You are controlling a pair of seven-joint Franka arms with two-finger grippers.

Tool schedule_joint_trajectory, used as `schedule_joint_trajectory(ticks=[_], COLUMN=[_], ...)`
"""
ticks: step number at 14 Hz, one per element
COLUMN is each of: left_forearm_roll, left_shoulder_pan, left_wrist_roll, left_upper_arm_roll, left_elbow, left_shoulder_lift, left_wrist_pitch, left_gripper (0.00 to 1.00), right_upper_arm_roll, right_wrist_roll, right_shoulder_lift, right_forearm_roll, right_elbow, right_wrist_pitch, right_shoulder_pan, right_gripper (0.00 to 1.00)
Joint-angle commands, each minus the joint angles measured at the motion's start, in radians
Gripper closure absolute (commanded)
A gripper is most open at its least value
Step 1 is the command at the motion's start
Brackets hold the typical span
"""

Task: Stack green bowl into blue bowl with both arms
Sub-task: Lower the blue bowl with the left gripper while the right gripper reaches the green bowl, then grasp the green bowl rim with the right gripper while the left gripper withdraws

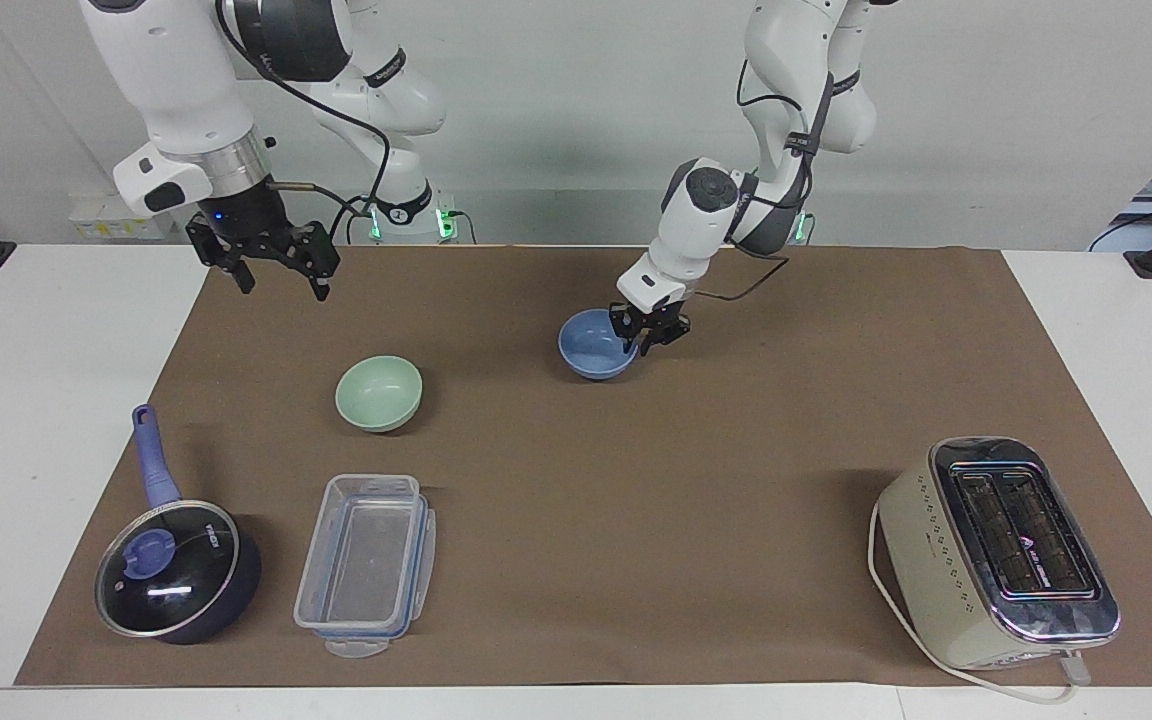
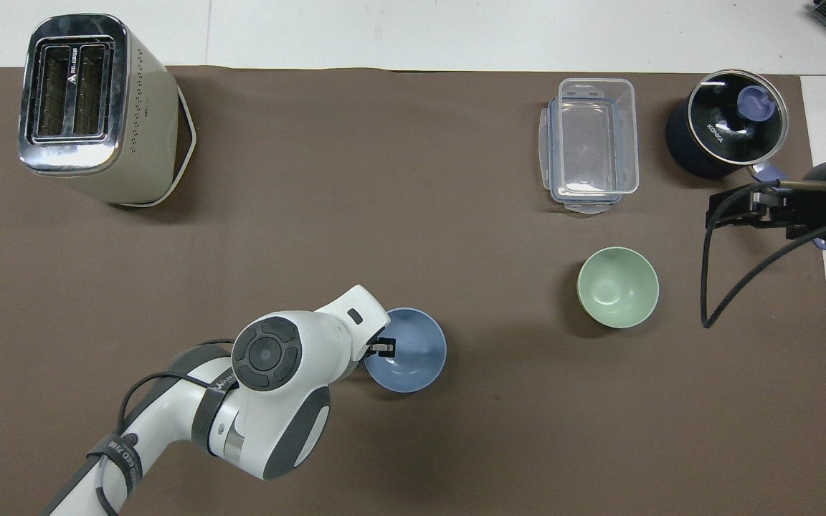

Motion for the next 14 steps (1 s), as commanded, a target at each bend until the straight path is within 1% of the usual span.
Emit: schedule_joint_trajectory(ticks=[1, 3, 5, 8, 9, 11, 14], left_forearm_roll=[-0.013, 0.005, 0.043, 0.119, 0.122, 0.126, 0.200], left_shoulder_pan=[0.018, 0.091, 0.169, 0.289, 0.334, 0.409, 0.499], left_wrist_roll=[-0.001, 0.003, 0.011, 0.034, 0.066, 0.156, 0.273], left_upper_arm_roll=[0.017, 0.016, 0.016, 0.014, 0.016, 0.016, 0.016], left_elbow=[0.021, 0.096, 0.159, 0.279, 0.313, 0.374, 0.462], left_shoulder_lift=[-0.026, -0.019, -0.026, -0.026, -0.026, -0.026, -0.038], left_wrist_pitch=[-0.048, -0.137, -0.214, -0.372, -0.413, -0.490, -0.617], left_gripper=[0.00, 0.00, 0.00, 0.00, 0.00, 0.00, 0.00], right_upper_arm_roll=[0.001, 0.001, 0.001, 0.001, 0.001, 0.001, 0.001], right_wrist_roll=[0.002, 0.002, -0.008, -0.028, -0.030, -0.036, -0.038], right_shoulder_lift=[-0.055, -0.057, -0.049, -0.037, -0.031, 0.014, 0.087], right_forearm_roll=[0.015, 0.015, 0.015, 0.015, 0.015, 0.015, 0.015], right_elbow=[-0.174, -0.247, -0.356, -0.513, -0.540, -0.551, -0.553], right_wrist_pitch=[0.107, 0.166, 0.274, 0.452, 0.483, 0.505, 0.600], right_shoulder_pan=[-0.014, -0.018, -0.037, -0.041, -0.046, -0.048, -0.055], right_gripper=[0.00, 0.00, 0.00, 0.00, 0.00, 0.00, 0.00])
